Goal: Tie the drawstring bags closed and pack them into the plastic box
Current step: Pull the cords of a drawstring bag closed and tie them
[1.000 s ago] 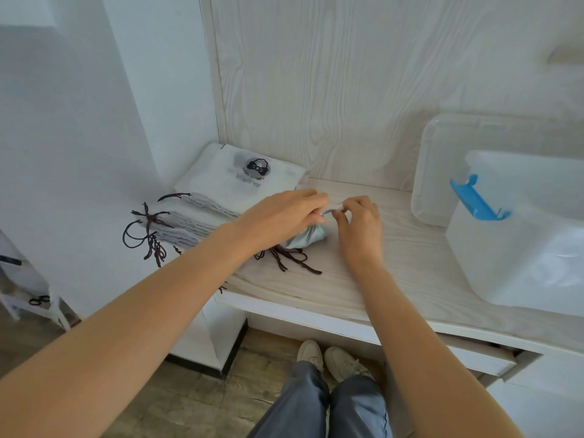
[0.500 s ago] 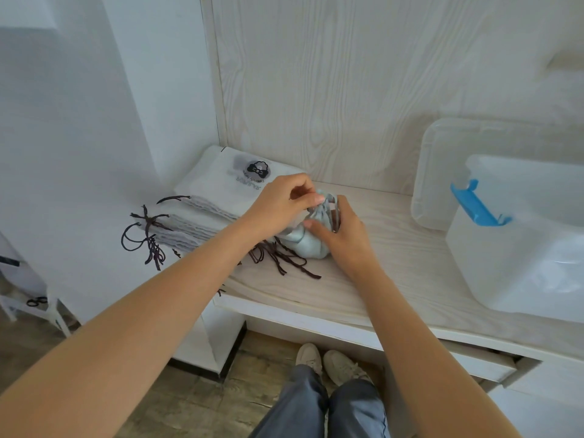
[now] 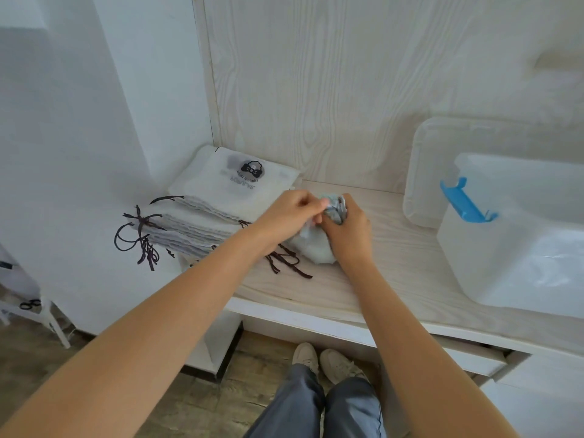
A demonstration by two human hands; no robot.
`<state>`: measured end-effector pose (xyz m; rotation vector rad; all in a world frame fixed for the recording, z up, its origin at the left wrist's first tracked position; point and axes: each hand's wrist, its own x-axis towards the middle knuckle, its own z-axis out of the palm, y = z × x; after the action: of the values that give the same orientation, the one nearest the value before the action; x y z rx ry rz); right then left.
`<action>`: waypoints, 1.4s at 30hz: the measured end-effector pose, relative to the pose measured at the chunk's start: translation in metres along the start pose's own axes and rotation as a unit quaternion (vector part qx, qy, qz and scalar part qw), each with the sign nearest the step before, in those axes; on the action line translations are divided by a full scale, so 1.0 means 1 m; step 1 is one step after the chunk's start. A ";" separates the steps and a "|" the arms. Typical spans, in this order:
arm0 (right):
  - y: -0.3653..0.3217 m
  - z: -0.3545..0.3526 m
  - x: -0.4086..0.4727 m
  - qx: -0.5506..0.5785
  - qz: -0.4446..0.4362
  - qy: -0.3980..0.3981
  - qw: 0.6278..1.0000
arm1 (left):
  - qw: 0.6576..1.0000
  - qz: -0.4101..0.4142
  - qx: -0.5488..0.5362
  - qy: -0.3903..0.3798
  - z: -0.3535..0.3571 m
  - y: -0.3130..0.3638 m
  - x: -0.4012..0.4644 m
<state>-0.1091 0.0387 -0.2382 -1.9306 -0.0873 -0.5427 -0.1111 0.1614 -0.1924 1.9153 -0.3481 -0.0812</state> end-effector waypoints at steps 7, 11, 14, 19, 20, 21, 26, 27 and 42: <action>0.001 0.002 0.000 0.083 0.039 -0.018 0.996 | 0.948 -0.120 -0.275 0.106 -0.003 -0.002 0.009; 0.002 -0.002 0.002 0.077 0.067 0.017 0.995 | 0.897 -0.173 -0.386 0.126 -0.001 -0.002 0.011; 0.001 -0.003 0.002 0.058 0.068 0.011 0.996 | 0.861 -0.178 -0.459 0.127 -0.005 -0.003 0.010; 0.002 -0.003 0.002 0.043 0.064 0.018 0.997 | 0.842 -0.150 -0.498 0.144 -0.013 -0.005 0.012; 0.001 -0.004 0.001 0.047 0.060 0.011 0.997 | 0.851 -0.144 -0.482 0.151 -0.013 -0.006 0.012; -0.001 -0.004 0.000 0.058 0.062 0.002 0.996 | 0.863 -0.137 -0.460 0.156 -0.013 -0.008 0.012; -0.012 -0.009 0.001 0.031 0.072 -0.085 0.993 | 0.911 -0.094 -0.375 0.146 -0.013 -0.007 0.013; -0.015 -0.011 0.003 -0.008 0.059 -0.101 0.993 | 0.914 -0.086 -0.370 0.142 -0.013 -0.006 0.014; -0.007 -0.027 0.000 0.065 0.102 -0.030 0.992 | 0.809 -0.160 -0.541 0.163 -0.025 -0.017 0.012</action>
<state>-0.1204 0.0179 -0.2233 -1.8033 0.0347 -0.3350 -0.0909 0.1863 -0.1973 0.7890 0.2494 -0.1342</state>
